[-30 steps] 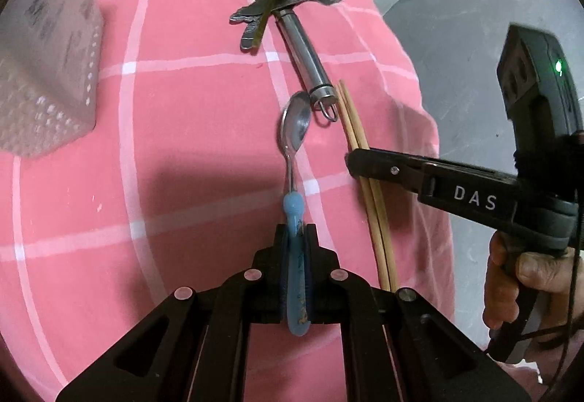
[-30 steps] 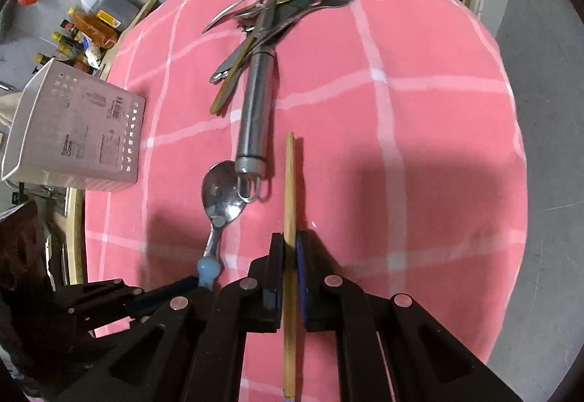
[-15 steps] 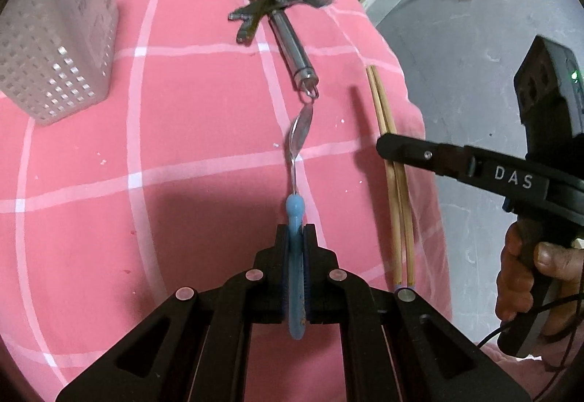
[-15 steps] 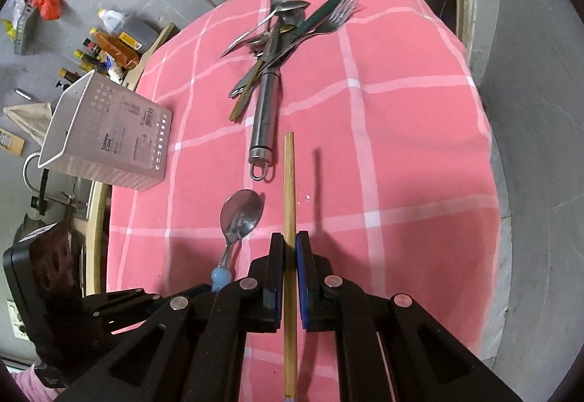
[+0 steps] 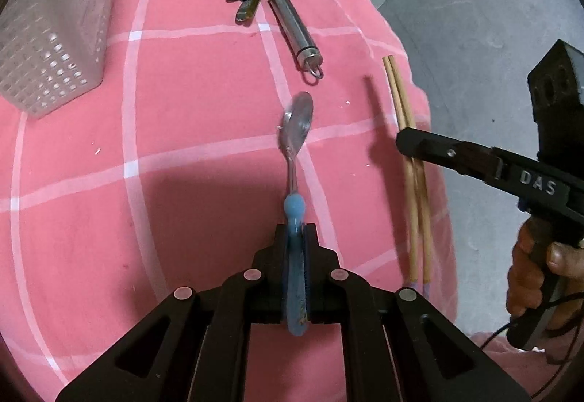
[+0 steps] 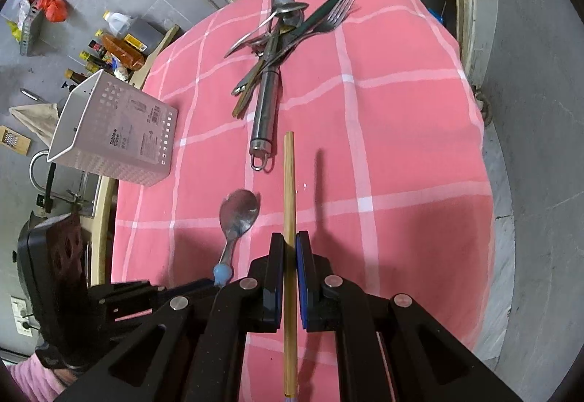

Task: Organize utensils
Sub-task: 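Pull the chopstick out with the right tool while the left tool draws the blue-handled spoon free, then open the left tool and regrasp the blue-handled spoon by its bowl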

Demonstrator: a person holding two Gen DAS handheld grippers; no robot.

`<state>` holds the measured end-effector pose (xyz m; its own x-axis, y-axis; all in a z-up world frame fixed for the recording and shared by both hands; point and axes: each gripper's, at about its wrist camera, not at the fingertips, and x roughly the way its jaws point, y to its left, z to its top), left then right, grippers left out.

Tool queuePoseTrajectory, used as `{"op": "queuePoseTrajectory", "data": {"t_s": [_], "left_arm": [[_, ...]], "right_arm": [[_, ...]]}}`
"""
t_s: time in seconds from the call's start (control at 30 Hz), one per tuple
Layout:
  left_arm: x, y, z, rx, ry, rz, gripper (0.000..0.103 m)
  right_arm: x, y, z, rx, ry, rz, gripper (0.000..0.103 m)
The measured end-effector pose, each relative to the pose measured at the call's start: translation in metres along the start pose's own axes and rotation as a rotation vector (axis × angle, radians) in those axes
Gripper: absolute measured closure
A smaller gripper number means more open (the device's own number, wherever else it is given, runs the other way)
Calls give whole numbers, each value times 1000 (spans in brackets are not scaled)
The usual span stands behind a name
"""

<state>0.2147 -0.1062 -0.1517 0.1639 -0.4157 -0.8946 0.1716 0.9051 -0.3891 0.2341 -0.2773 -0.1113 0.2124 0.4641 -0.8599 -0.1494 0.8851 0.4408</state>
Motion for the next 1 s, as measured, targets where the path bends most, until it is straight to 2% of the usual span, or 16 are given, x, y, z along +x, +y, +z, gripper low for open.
{"op": "queuePoseTrajectory", "data": {"t_s": [0.2,0.4,0.63,0.77,1.0], "left_arm": [[4,7,20,-26,13,-39,97],[0,9,39,-29,-16,-58,97],[1,10,57,-16,-38,-32,96],[10,10,74,28,-34,-25,96],[20,11,82,82,-8,-106,96]], "right_arm": [[6,-4,-4,16,14,10,96],[11,-9,-2,25,19,0,96],[18,-10,8,30,21,-4,96],[21,-10,10,28,29,1,96],[24,-12,17,26,29,6,96]]}}
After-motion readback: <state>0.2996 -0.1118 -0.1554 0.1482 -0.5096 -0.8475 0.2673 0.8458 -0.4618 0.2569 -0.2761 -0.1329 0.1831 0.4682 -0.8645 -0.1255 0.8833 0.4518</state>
